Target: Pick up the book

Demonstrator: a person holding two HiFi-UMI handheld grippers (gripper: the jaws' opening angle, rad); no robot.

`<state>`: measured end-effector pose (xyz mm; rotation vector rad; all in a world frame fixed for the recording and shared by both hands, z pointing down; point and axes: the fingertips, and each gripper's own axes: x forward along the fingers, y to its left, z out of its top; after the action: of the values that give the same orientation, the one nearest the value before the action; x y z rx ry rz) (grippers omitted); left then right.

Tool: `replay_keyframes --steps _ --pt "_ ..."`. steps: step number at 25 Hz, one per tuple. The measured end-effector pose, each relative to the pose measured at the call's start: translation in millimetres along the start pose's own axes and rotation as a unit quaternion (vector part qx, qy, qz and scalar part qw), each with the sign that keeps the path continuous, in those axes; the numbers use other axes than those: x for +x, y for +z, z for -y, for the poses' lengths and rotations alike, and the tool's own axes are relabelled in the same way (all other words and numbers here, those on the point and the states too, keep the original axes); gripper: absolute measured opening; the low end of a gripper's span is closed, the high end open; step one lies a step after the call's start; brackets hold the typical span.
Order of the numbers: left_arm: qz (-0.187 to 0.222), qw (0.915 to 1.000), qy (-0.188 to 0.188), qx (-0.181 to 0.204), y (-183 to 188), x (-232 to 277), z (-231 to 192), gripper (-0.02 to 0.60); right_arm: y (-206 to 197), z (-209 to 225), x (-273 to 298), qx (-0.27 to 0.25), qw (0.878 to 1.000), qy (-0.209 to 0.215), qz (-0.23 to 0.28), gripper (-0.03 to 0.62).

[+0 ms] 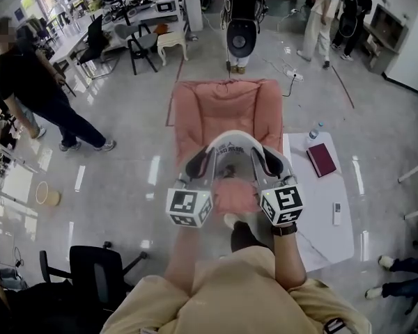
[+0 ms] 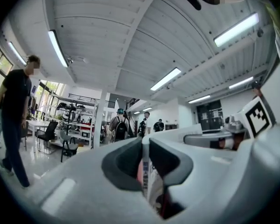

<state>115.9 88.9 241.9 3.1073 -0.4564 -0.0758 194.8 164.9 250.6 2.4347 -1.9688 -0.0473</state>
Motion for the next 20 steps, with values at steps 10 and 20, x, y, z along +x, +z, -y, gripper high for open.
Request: replay_keyframes --steps 10,20 --pt "0.023 0.9997 0.003 0.000 22 -18 3 0.044 18 -15 -13 -0.001 1.000 -0.004 0.012 0.055" --pt "0.016 0.9997 -0.006 -0.015 5 -30 10 0.044 1 -23 -24 -0.002 1.000 -0.016 -0.007 0.055"
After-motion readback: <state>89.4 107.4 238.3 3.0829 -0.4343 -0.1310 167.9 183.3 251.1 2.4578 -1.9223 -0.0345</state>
